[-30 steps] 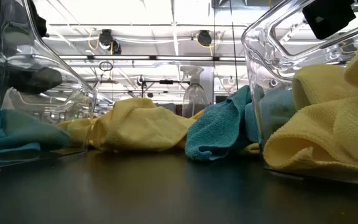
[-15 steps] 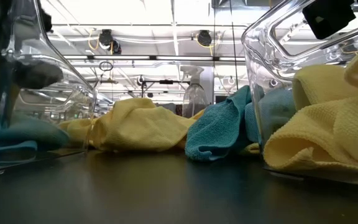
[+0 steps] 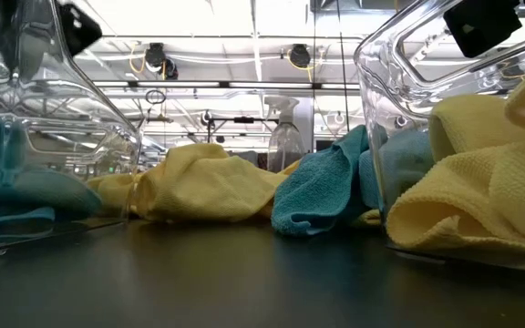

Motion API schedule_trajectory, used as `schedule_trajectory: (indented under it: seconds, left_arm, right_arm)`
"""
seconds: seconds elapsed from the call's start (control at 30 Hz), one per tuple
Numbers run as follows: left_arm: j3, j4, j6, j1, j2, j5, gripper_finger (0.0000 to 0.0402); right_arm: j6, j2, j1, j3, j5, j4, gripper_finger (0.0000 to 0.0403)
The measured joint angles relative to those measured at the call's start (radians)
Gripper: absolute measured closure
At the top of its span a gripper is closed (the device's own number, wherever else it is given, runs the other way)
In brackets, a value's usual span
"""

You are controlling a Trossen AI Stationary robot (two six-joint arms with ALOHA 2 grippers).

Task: Sort microfiber towel by color & place in baskets
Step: Put the yellow microfiber towel into the right transparent bin

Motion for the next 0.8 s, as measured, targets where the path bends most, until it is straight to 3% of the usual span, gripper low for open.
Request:
schedule_trajectory:
  seconds: [0.27, 0.57, 0.8]
  left_arm:
    - [0.064, -0.080, 0.040, 0.000, -0.069, -0.099, 0.0186]
    - [0.081, -0.150, 0.173, 0.052, -0.134, -0.433, 0.0186]
    - [0.079, -0.144, 0.274, 0.228, -0.136, -0.442, 0.0186]
  right_arm:
    - [-0.007, 0.000, 0.000, 0.000, 0.000, 0.000, 0.0165]
    - [-0.011, 0.000, 0.000, 0.000, 0.000, 0.001, 0.0165]
    - [-0.011, 0.000, 0.000, 0.000, 0.000, 0.001, 0.0165]
